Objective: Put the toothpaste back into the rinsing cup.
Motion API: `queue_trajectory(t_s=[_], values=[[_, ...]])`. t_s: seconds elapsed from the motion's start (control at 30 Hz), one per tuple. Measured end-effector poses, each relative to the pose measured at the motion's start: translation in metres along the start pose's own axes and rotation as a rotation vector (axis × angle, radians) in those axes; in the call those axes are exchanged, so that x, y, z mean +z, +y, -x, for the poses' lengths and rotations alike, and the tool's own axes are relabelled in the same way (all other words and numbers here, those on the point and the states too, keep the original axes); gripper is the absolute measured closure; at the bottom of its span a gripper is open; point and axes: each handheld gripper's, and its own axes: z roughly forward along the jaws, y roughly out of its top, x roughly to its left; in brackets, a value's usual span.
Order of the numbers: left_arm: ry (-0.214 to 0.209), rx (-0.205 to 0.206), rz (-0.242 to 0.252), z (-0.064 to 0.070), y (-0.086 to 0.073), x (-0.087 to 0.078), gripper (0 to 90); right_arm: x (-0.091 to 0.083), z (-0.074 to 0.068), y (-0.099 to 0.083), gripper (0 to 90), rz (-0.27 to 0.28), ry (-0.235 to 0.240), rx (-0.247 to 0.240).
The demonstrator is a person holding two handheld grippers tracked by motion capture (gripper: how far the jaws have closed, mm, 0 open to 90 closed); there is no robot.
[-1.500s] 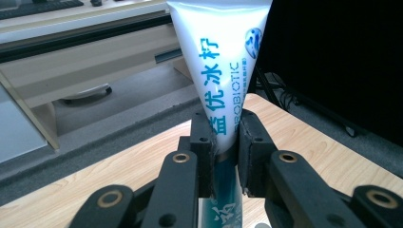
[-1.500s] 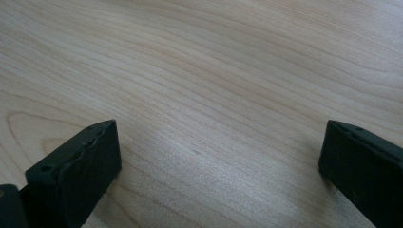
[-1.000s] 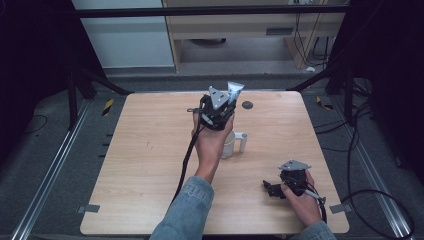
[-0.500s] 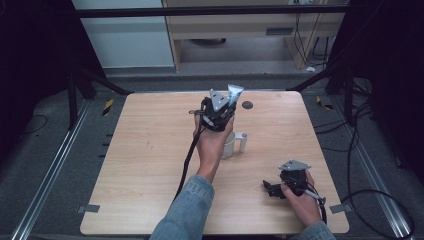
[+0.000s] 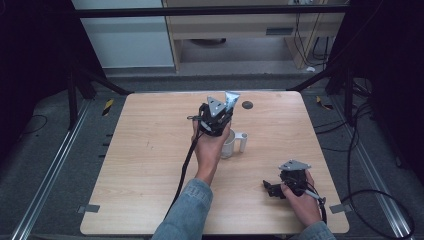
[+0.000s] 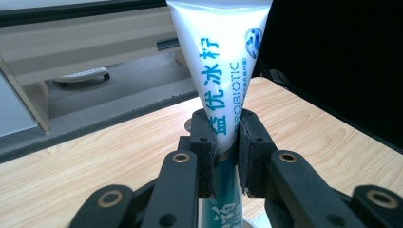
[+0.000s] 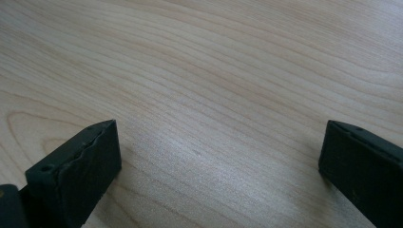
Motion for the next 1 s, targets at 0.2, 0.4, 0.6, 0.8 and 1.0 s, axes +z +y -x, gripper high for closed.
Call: queue_trajectory(t_s=[0.2, 0.4, 0.6, 0.8, 1.0], values=[[0.003, -0.004, -0.019, -0.001, -0.008, 0.008, 78.3, 0.0, 0.0, 0.0, 0.4, 0.0, 0.004, -0.002], [0.004, -0.013, -0.021, -0.003, -0.015, 0.01, 78.3, 0.0, 0.0, 0.0, 0.4, -0.001, 0.003, -0.001], [0.001, -0.022, -0.028, -0.002, -0.022, 0.013, 78.3, 0.0, 0.0, 0.0, 0.4, -0.001, 0.003, -0.002], [0.004, -0.023, -0.028, -0.004, -0.026, 0.013, 78.3, 0.0, 0.0, 0.0, 0.4, -0.002, 0.003, -0.001], [0.006, -0.028, -0.041, -0.005, -0.03, 0.014, 78.3, 0.0, 0.0, 0.0, 0.4, -0.002, 0.003, 0.0]])
